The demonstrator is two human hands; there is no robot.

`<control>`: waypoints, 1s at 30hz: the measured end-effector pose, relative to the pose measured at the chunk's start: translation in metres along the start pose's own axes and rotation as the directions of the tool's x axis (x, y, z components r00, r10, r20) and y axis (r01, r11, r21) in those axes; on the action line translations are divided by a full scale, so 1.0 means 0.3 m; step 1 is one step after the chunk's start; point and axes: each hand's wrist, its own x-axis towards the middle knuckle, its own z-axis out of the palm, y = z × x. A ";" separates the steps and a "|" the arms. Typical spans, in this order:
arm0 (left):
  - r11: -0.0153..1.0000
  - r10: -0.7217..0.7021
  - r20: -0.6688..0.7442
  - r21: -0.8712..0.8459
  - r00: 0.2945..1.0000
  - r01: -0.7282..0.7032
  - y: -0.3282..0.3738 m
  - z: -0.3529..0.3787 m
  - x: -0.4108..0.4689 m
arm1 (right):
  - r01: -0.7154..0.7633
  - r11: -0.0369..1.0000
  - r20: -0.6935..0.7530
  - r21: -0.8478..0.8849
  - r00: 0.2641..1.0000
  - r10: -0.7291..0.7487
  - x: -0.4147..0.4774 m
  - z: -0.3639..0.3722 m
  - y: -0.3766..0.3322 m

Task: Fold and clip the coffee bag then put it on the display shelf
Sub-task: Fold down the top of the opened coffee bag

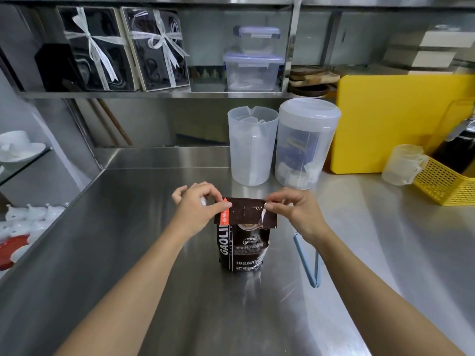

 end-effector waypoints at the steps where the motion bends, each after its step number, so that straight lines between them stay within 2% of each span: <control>1: 1.000 -0.001 0.003 -0.007 1.000 0.001 0.000 0.000 0.000 | 0.002 1.000 -0.014 0.006 1.000 -0.002 -0.001 0.004 0.001; 9: 0.998 0.003 0.076 0.059 0.997 -0.007 0.016 -0.005 0.005 | -0.079 0.993 0.028 -0.086 0.996 0.081 0.017 -0.001 0.000; 14: 0.975 0.055 0.115 0.209 0.992 -0.078 0.039 -0.019 0.011 | -0.050 0.970 0.079 -0.238 0.994 0.071 0.028 -0.001 -0.014; 17: 0.935 0.134 0.157 0.308 0.979 -0.177 0.060 -0.017 0.015 | -0.001 0.954 0.066 -0.301 0.998 0.021 0.029 0.009 -0.015; 21: 0.899 0.245 0.200 0.321 0.949 -0.299 0.085 0.014 0.014 | 0.075 0.931 0.036 -0.357 0.997 -0.067 0.021 0.023 -0.007; 30: 0.807 0.442 0.084 0.397 0.893 -0.436 0.072 0.079 0.020 | 0.187 0.883 0.020 -0.431 0.980 -0.198 0.011 0.033 0.005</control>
